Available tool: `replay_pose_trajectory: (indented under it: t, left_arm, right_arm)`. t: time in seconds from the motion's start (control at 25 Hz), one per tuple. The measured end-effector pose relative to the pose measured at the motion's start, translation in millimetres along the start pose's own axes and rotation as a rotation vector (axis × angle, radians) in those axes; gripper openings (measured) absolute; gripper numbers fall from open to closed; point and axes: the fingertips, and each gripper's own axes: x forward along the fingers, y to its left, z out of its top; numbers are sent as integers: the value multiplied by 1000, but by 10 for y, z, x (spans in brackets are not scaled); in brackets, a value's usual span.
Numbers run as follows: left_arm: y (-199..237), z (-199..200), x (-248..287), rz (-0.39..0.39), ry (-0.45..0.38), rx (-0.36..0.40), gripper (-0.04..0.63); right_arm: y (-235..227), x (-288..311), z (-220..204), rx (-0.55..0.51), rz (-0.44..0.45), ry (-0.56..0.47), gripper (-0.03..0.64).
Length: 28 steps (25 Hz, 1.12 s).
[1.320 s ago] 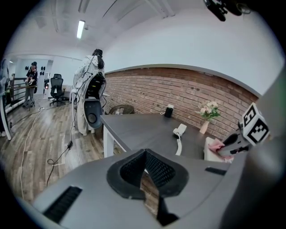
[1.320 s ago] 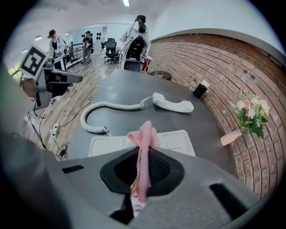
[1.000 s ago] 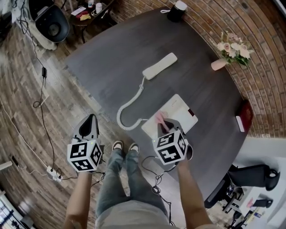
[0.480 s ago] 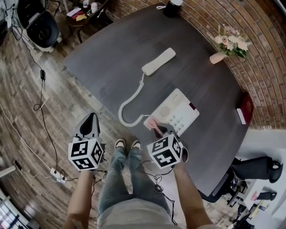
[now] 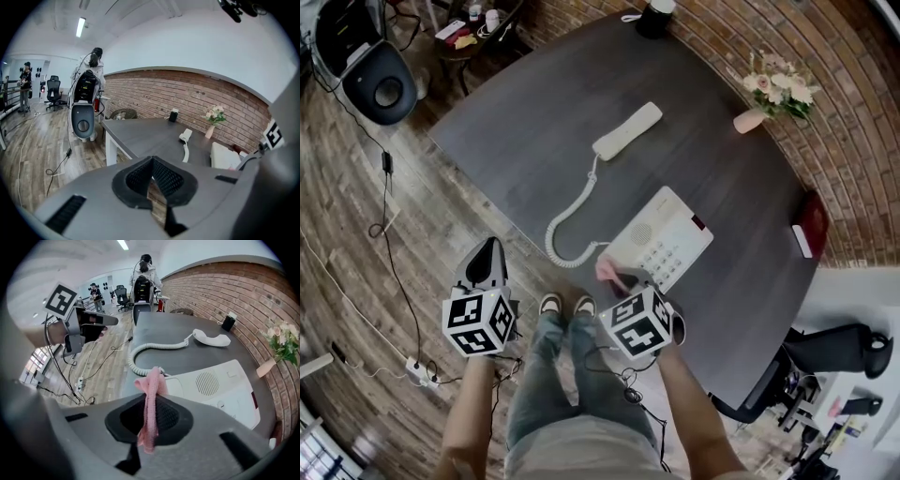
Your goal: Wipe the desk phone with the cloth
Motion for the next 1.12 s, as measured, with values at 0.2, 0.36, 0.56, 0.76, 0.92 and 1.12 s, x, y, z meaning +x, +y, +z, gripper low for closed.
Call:
replay_pose_trajectory:
  t: [0.2, 0.36, 0.56, 0.76, 0.92, 1.12]
  left_arm:
    - [-117, 113, 49, -15, -17, 3, 3]
    - [-319, 204, 109, -38, -22, 17, 3]
    - [-649, 332, 211, -77, -32, 33, 3]
    - [-928, 422, 325, -100, -35, 51, 3]
    - [-1096, 467, 439, -105, -35, 57, 3]
    - [-1270, 493, 563, -108, -32, 60, 3]
  right_arm:
    - [-43, -152, 10, 26, 5, -33, 20]
    - [-243, -324, -23, 35, -16, -52, 20]
    - [-676, -539, -138, 70, -83, -66, 20]
    - [-1167, -719, -263, 94, -157, -78, 20]
    - [-1513, -800, -323, 92, -200, -70, 20]
    - [-1809, -805, -336, 33, -234, -48, 20]
